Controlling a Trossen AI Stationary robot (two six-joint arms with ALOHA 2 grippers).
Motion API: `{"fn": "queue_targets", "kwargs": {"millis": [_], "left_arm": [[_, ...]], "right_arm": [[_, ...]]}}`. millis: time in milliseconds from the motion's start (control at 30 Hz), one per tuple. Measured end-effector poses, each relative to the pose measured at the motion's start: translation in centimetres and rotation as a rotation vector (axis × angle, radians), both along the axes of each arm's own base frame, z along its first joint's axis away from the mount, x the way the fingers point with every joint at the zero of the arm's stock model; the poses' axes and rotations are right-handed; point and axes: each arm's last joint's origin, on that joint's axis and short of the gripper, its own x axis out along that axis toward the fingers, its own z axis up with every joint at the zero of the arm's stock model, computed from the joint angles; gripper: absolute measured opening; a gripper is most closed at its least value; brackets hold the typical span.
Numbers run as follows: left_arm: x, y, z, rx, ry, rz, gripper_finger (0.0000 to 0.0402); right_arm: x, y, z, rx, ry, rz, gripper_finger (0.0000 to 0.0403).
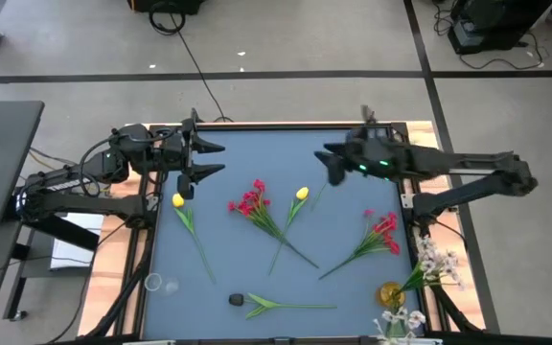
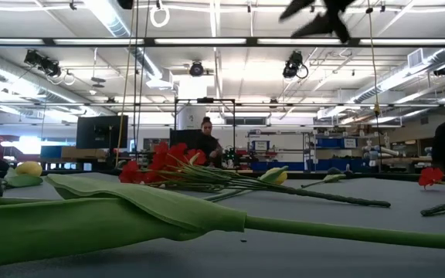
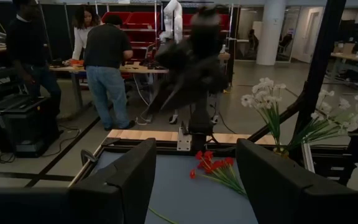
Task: Sort flowers into vase by color
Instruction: Put the top black flower into the yellow flower vase
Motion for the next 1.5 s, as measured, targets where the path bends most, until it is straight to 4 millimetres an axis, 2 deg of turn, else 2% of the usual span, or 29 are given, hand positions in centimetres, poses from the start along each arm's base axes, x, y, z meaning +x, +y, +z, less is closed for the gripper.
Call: {"fn": "queue_targets", "kwargs": {"millis": [133, 333, 567, 733, 900, 1133, 1500], "left_arm": [[0.0, 0.0, 0.0, 0.000, 0.000, 0.000, 0.0226], [0.0, 0.0, 0.0, 0.000, 0.000, 0.000, 0.0226], [0.0, 0.0, 0.0, 0.000, 0.000, 0.000, 0.0226], [0.0, 0.0, 0.0, 0.000, 0.000, 0.000, 0.0226], [0.0, 0.0, 0.0, 0.000, 0.000, 0.000, 0.0226], [0.0, 0.0, 0.0, 0.000, 0.000, 0.000, 0.0226], [0.0, 0.0, 0.0, 0.000, 0.000, 0.000, 0.0226]], "right_arm": [[2.1, -3.4, -3.4, 0.205, 0.084, -0.111, 0.0233], [3.9, -7.6, -9.0, 0.545, 0.218, -0.257, 0.0233], [5.2, -10.1, -14.0, 0.692, 0.295, -0.465, 0.0224], [5.1, -11.2, -16.8, 0.788, 0.350, -0.598, 0.0200], [4.2, -11.3, -18.1, 0.791, 0.473, -0.695, 0.0173], [2.8, -11.3, -18.4, 0.776, 0.574, -0.817, 0.0152], [1.2, -13.4, -19.5, 0.797, 0.483, -0.937, 0.0151]]}}
